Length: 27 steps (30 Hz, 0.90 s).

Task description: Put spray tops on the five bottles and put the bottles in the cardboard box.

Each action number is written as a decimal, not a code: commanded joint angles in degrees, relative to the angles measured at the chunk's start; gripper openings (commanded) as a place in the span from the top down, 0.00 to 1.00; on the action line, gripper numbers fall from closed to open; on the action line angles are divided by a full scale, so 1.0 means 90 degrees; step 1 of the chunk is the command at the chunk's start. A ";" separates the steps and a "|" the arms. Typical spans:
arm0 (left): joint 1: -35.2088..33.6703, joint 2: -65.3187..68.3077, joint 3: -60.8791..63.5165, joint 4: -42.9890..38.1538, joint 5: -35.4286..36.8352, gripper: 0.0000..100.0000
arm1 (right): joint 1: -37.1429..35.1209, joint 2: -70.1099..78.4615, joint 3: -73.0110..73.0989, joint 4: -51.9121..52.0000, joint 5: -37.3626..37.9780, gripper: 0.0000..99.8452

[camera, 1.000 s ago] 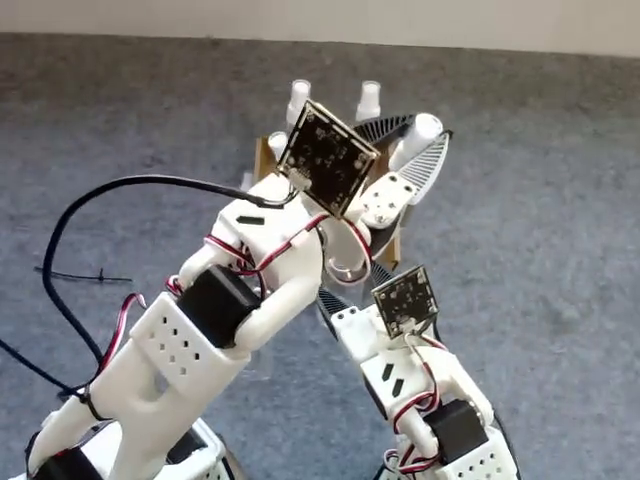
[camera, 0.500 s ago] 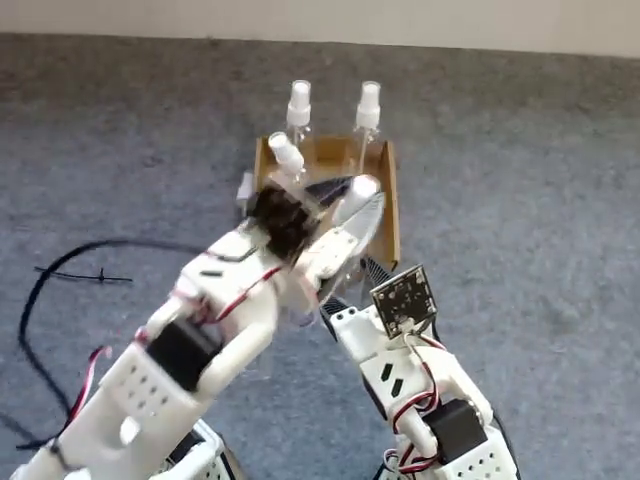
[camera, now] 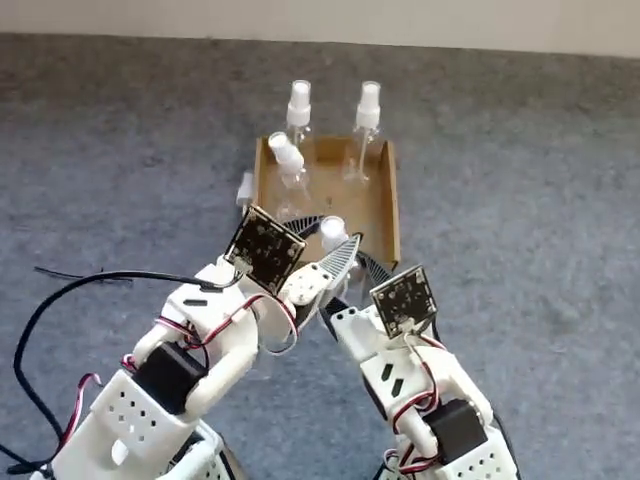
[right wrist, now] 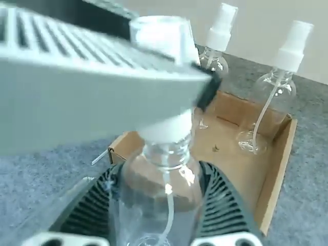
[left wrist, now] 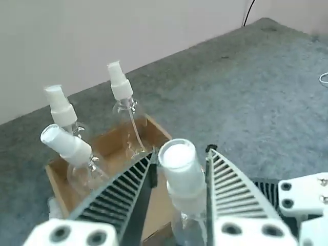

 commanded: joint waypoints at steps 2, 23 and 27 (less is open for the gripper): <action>0.0122 0.0073 -0.1314 0.0488 -0.0049 0.85 | 0.0005 -0.0073 -0.0044 -0.0181 -0.0059 1.00; -0.0562 0.0083 -0.1138 0.0742 -0.0557 0.85 | 0.0005 -0.0073 -0.0044 -0.0161 -0.0059 1.00; -0.0532 0.0093 -0.0904 0.0713 -0.0947 0.85 | 0.0005 -0.0073 -0.0044 -0.0151 -0.0059 1.00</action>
